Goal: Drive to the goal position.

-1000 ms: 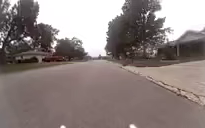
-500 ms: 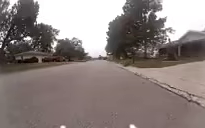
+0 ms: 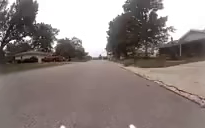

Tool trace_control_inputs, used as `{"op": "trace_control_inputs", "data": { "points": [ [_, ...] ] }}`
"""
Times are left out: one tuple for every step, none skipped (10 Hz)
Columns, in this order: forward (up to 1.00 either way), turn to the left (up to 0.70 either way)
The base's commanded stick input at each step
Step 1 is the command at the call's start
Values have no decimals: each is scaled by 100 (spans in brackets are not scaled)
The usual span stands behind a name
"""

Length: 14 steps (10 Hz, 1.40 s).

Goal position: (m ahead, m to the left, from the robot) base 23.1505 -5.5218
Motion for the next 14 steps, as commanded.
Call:
{"op": "trace_control_inputs", "data": {
  "points": [
    [50,0],
    [50,0],
    [50,0],
    [50,0],
    [50,0],
    [50,0],
    [50,0],
    [50,0],
    [50,0],
    [50,0],
    [50,0],
    [50,0],
    [50,0],
    [50,0]
  ]
}}
